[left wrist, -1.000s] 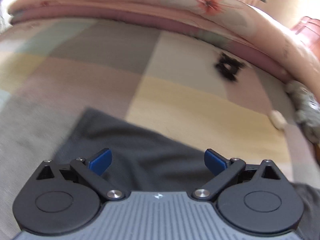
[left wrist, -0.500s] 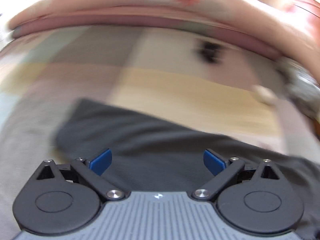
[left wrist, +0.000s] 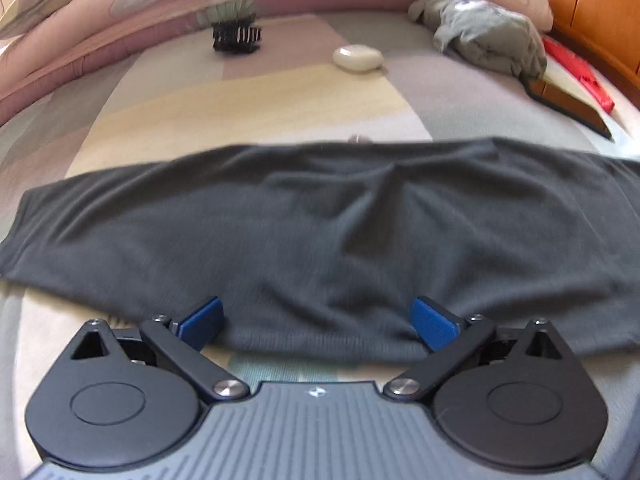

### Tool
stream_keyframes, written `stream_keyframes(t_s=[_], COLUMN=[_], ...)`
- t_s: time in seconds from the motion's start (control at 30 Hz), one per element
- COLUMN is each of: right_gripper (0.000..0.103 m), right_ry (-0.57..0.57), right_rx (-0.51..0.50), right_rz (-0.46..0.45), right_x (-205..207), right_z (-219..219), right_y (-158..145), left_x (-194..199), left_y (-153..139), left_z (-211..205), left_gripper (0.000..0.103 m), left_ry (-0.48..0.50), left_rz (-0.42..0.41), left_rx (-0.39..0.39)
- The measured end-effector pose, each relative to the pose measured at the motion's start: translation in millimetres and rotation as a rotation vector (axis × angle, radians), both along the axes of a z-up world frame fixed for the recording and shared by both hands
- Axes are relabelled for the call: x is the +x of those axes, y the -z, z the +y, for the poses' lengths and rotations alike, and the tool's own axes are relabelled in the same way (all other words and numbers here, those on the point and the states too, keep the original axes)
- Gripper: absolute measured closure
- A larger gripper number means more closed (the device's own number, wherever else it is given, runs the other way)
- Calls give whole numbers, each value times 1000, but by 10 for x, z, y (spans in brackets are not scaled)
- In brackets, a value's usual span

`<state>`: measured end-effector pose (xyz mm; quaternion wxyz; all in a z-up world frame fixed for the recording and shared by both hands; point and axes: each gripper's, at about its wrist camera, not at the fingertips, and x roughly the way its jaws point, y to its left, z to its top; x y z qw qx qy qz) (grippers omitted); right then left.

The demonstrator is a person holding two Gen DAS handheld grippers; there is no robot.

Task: Fold clothes
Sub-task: 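Smooth the folded sweatpants with both open grippers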

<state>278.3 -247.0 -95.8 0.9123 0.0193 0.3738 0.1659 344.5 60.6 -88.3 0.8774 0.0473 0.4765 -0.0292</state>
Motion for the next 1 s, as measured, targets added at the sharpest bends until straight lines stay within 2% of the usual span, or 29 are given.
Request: stream_keyframes(t_s=[0.1, 0.17, 0.27, 0.43, 0.53, 0.7, 0.77, 0.83, 0.87, 0.93, 1.0], right_gripper=[0, 0, 0, 0, 0, 0, 0, 0, 0, 0, 0], right_ry=[5, 11, 15, -14, -27, -5, 15, 34, 49, 81, 125], right_rx=[12, 27, 46, 58, 70, 96, 104, 104, 95, 75, 61], right_rz=[7, 14, 27, 50, 57, 34, 24, 15, 10, -1, -10], right_x=[2, 9, 11, -3, -8, -43, -48, -48, -48, -49, -40], right_z=[-15, -31, -52, -72, -91, -207, -274, -354, -405, -508, -631], right_y=[-14, -22, -40, -73, -93, -195, -230, -259, -272, -296, -294], left_x=[21, 76, 103, 11, -44, -54, -13, -22, -111, -212, -185], left_y=[-147, -141, -15, -103, -155, -197, -106, 87, 140, 124, -13], left_z=[-151, -299, -488, -579, -634, -803, -948, -1068, -1115, -1098, -1083], left_gripper=[5, 5, 5, 3, 7, 6, 6, 6, 5, 5, 6], left_ry=[61, 91, 121, 139, 149, 178, 206, 215, 231, 239, 236], left_rz=[-71, -94, -74, -81, -85, -112, -106, -21, -43, -23, -3], left_rx=[-59, -82, -69, -80, -87, -122, -146, -125, -97, -109, -136])
